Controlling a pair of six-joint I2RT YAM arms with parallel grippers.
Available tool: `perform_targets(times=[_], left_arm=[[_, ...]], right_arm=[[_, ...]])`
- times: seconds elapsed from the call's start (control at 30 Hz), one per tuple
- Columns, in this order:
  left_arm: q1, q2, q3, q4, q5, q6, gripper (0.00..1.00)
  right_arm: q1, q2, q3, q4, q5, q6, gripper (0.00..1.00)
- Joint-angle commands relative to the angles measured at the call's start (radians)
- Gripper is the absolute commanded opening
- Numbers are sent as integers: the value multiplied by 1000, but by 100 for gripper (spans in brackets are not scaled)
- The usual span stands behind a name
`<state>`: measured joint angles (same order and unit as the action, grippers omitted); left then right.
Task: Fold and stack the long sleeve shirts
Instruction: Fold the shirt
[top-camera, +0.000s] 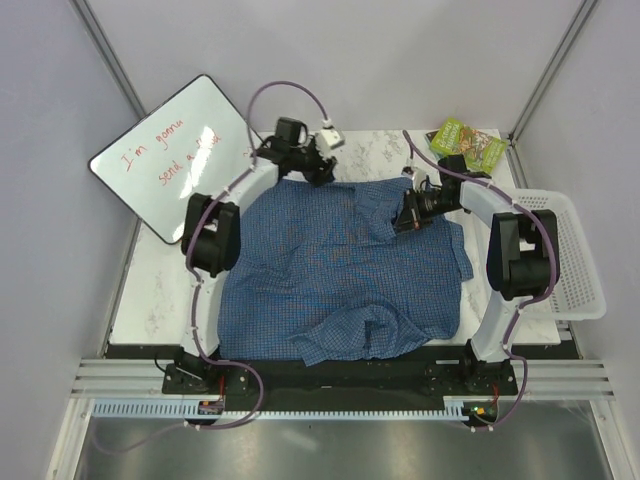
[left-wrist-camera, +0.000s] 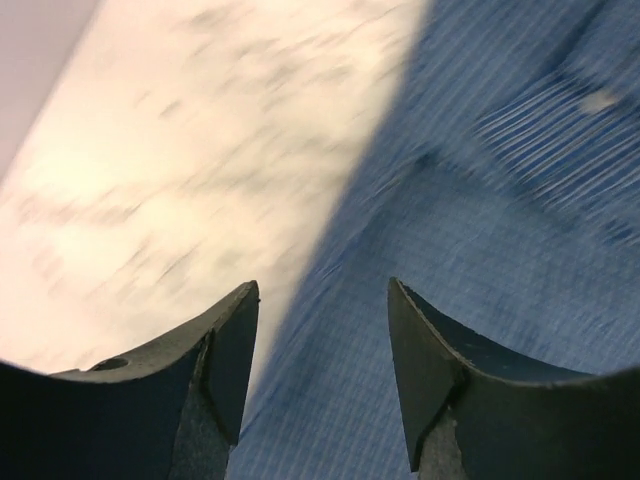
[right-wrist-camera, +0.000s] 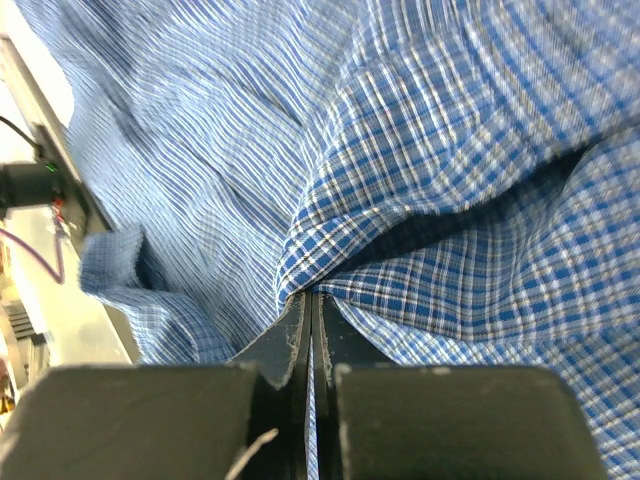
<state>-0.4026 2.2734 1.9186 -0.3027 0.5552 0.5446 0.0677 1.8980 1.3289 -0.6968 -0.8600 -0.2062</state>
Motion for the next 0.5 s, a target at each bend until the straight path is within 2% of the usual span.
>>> perform_targets(times=[0.0,0.07,0.13,0.33,0.47], left_arm=[[171,-57,80,-219,-18,200,64],[194,-45,65,-295,-57,370,63],[237,-29,54,-318,-78,438,61],[286,27,77,-329,-168,573,60],[298,57,94,-328,-179,615,59]], right_arm=[[-9,16,101,14,-99,40,0],[-11,26,134,25,-108,63,0],[-19,26,157,37,-112,86,0],[-25,45,269,77,-120,168,0],[-28,59,341,79,-113,191,0]])
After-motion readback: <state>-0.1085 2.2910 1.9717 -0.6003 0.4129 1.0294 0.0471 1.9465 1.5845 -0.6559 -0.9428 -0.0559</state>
